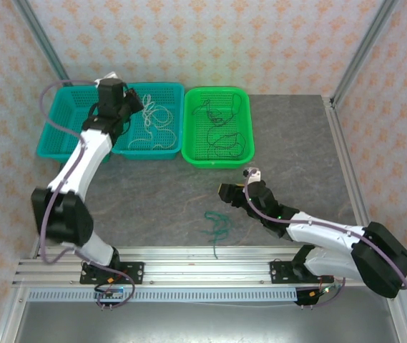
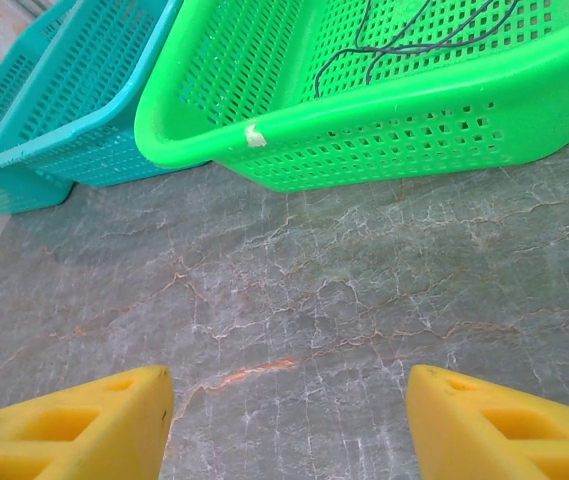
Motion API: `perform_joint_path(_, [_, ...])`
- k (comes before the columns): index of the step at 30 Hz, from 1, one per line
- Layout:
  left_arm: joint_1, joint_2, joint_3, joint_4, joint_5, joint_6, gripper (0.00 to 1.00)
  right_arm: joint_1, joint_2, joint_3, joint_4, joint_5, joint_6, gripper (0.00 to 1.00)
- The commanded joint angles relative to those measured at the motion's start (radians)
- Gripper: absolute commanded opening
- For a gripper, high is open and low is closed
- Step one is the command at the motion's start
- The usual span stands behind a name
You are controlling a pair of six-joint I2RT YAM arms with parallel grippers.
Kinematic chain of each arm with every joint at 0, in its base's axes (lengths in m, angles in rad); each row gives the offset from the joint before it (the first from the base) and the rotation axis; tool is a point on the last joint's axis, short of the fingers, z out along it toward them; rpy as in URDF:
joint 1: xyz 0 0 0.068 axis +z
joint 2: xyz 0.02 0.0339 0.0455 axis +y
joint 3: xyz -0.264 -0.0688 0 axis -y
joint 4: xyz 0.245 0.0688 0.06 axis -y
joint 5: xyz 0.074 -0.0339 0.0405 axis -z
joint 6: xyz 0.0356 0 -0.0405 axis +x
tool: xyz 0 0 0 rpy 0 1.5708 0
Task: Untangle the cables
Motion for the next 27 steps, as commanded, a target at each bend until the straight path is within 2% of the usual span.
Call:
perform_joint_path(1, [0.016,0.148,0.173,-0.076,0.014,0.05,0.0,0.003,-0.046,-0.023,-0.009,0.048,0.025,0.63])
perform_joint_path(2, [0.02,0.192,0.23,-0.1,0.027,0.052,0.07,0.002,-0.057,-0.029,-0.014,0.055,0.029,0.63])
perform_joint_path(4, [0.03,0.251,0.315,-0.138,0.065,0.056,0.32,0.002,-0.077,-0.03,-0.035,0.07,0.033,0.63])
perform_joint_path(6, [0.037,0.242,0.325,-0.124,0.096,0.044,0.53,0.002,-0.096,-0.023,-0.076,0.087,0.036,0.63])
perform_joint_path(8, [0.037,0.183,0.269,-0.063,0.125,0.024,0.65,0.002,-0.104,-0.017,-0.11,0.102,0.044,0.64])
perform_joint_path(13, [0.027,-0.049,0.027,0.067,0.251,-0.104,0.73,0.002,-0.082,-0.03,-0.12,0.07,0.057,0.63])
perform_joint_path(16, [-0.023,-0.215,-0.146,0.114,0.273,-0.136,0.76,0.002,-0.065,-0.031,-0.132,0.037,0.056,0.63])
perform_joint_path(18, [-0.095,-0.306,-0.222,0.088,0.247,-0.095,0.78,0.003,-0.062,-0.026,-0.144,0.01,0.048,0.64])
perform_joint_path(22, [-0.298,-0.437,-0.342,-0.024,0.148,0.038,0.77,0.002,-0.071,-0.018,-0.186,-0.102,0.033,0.63])
perform_joint_path(25, [-0.433,-0.54,-0.471,-0.039,0.109,0.057,0.77,0.004,-0.064,0.008,-0.246,-0.255,-0.001,0.61])
perform_joint_path(27, [-0.507,-0.606,-0.554,-0.034,0.105,0.048,0.77,0.01,-0.048,0.029,-0.281,-0.31,-0.024,0.6])
